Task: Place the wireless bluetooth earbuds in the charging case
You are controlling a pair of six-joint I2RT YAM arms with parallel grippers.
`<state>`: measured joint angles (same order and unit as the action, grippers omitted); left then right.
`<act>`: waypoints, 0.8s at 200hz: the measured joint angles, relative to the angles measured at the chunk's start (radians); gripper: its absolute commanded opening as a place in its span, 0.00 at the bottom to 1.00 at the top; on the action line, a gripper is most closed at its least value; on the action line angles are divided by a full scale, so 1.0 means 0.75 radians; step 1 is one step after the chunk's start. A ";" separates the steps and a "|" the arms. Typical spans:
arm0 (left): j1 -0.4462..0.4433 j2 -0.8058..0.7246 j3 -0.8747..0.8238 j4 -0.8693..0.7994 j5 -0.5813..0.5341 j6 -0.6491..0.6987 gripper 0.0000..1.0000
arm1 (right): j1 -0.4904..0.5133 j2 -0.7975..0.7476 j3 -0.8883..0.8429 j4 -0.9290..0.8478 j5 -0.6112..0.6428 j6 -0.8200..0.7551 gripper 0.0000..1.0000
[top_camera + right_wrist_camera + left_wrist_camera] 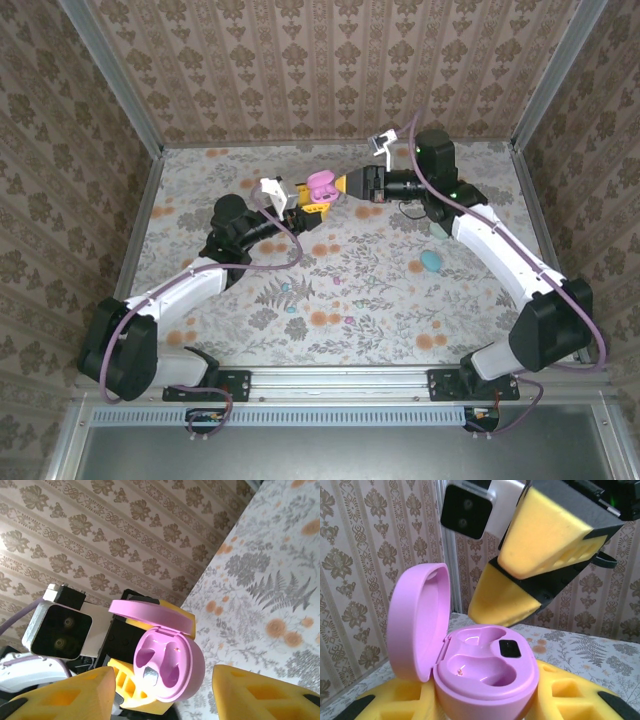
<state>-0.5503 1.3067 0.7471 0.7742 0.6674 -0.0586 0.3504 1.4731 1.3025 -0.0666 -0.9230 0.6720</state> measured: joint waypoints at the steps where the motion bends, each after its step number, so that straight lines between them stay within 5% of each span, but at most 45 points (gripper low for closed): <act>1: 0.000 0.000 0.000 0.001 -0.001 0.000 0.33 | 0.000 0.001 0.000 0.001 -0.001 0.003 0.54; 160: 0.000 0.002 0.001 0.036 0.027 -0.001 0.33 | 0.002 0.150 0.001 0.205 -0.268 0.392 0.39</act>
<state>-0.5503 1.3079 0.7475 0.8013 0.6876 -0.0589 0.3515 1.5852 1.3029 0.0872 -1.1236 0.9657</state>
